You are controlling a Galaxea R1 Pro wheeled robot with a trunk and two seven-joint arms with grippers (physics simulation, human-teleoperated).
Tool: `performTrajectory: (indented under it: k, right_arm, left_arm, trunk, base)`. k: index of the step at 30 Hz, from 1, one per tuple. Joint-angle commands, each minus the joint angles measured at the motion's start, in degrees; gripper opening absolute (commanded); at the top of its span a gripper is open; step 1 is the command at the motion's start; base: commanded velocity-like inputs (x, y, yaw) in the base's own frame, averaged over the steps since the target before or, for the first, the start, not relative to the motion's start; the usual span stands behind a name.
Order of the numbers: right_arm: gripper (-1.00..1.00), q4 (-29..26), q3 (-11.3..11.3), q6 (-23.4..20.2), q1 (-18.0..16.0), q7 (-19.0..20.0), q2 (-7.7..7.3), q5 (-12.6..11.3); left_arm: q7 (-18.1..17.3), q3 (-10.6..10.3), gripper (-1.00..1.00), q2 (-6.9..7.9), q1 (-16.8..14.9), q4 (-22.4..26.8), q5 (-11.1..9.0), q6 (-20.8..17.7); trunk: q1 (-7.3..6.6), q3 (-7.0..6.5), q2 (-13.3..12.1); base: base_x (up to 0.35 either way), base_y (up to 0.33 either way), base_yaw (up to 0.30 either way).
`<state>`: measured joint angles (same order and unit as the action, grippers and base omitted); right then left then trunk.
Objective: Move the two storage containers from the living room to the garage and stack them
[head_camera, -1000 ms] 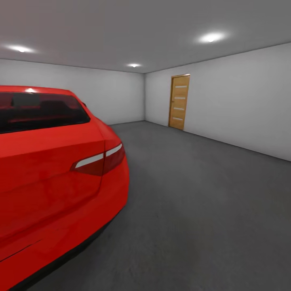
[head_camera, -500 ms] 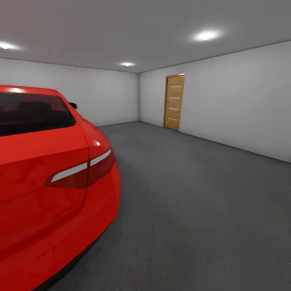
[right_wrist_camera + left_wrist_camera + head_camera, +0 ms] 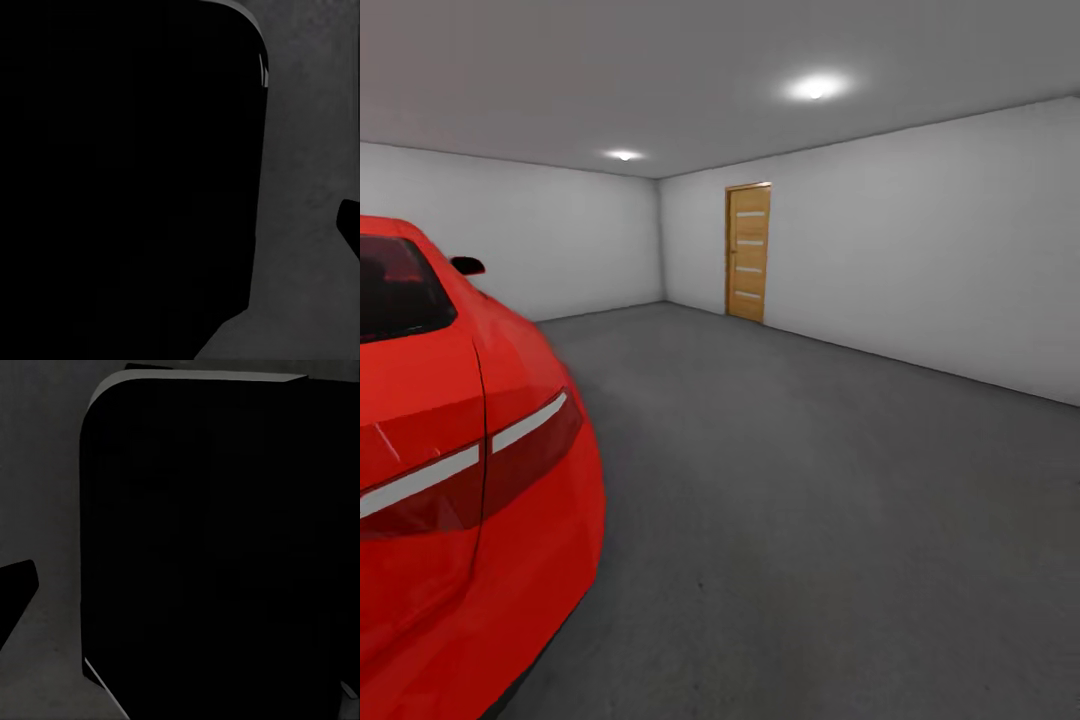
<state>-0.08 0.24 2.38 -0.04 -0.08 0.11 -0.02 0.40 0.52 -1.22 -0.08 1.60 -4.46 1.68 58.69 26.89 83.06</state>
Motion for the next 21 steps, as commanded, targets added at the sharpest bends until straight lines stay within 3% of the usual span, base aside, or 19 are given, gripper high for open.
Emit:
performTrajectory:
  k: [1, 21]
  right_arm:
    - [1.00, 0.0, 0.0, 0.2, 0.0, 0.0, -0.01, 0.0]
    - [1.00, 0.0, 0.1, 0.2, 0.0, 0.0, 0.06, 0.3]
  left_arm:
    - [0.0, 0.0, 1.00, -0.01, 0.0, 0.0, -0.5, 0.1]
    - [0.0, 0.0, 1.00, -0.01, 0.0, 0.0, -0.6, -0.2]
  trunk:
    - [0.03, 0.04, 0.0]
    - [0.03, 0.04, 0.0]
  base:
    - [0.322, -0.009, -0.248]
    - [0.322, -0.001, -0.248]
